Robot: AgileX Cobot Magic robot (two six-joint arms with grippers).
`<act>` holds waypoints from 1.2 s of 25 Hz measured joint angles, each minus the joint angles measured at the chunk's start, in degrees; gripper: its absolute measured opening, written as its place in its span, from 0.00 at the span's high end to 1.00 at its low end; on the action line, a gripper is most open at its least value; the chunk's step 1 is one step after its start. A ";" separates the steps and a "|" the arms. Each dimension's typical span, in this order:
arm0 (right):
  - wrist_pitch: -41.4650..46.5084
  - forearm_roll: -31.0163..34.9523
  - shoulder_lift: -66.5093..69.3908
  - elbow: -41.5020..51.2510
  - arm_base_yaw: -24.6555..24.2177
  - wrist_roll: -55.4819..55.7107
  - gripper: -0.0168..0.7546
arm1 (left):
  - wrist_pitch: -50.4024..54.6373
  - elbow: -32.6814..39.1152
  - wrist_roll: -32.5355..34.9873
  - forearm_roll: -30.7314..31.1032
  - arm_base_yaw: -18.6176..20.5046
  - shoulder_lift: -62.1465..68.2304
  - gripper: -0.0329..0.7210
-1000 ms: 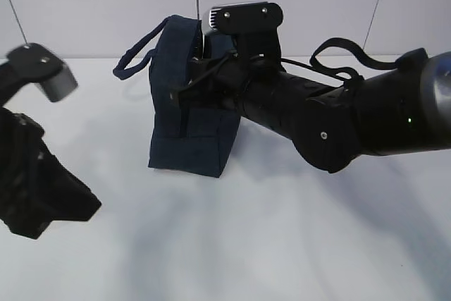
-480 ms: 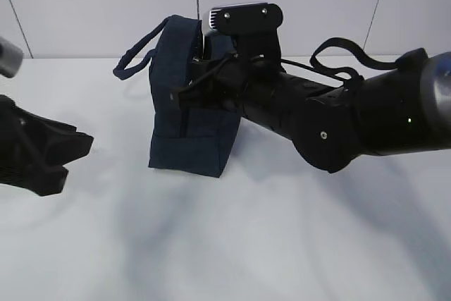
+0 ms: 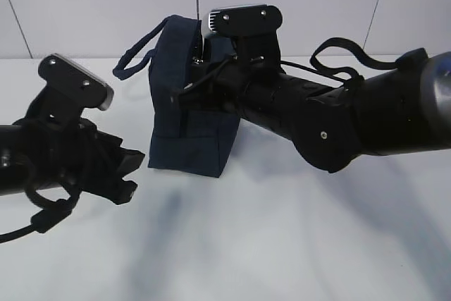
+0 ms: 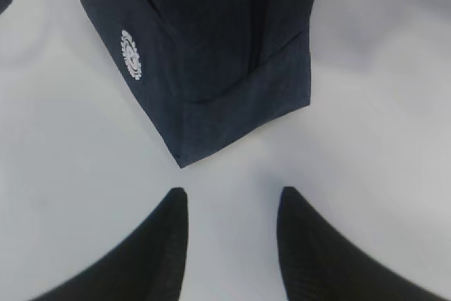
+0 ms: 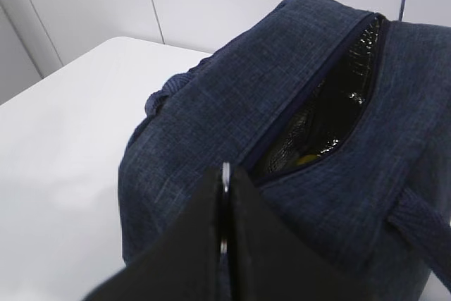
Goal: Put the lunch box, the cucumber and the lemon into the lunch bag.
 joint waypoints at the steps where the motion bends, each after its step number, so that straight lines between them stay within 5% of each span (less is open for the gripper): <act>1: 0.00 0.00 0.00 0.00 0.00 0.00 0.98 | -1.08 -0.36 0.00 0.93 0.00 1.20 0.57; 9: 0.00 0.00 0.00 0.00 0.00 0.00 0.98 | -9.14 -0.84 -5.32 2.93 0.00 8.40 0.56; 17: 0.00 0.12 0.00 0.00 0.00 0.00 0.98 | -11.90 -2.99 -17.09 12.48 0.00 10.87 0.36; 30: 0.00 0.38 0.00 0.00 0.00 0.00 0.98 | -13.40 -9.08 -18.30 14.59 0.00 17.99 0.42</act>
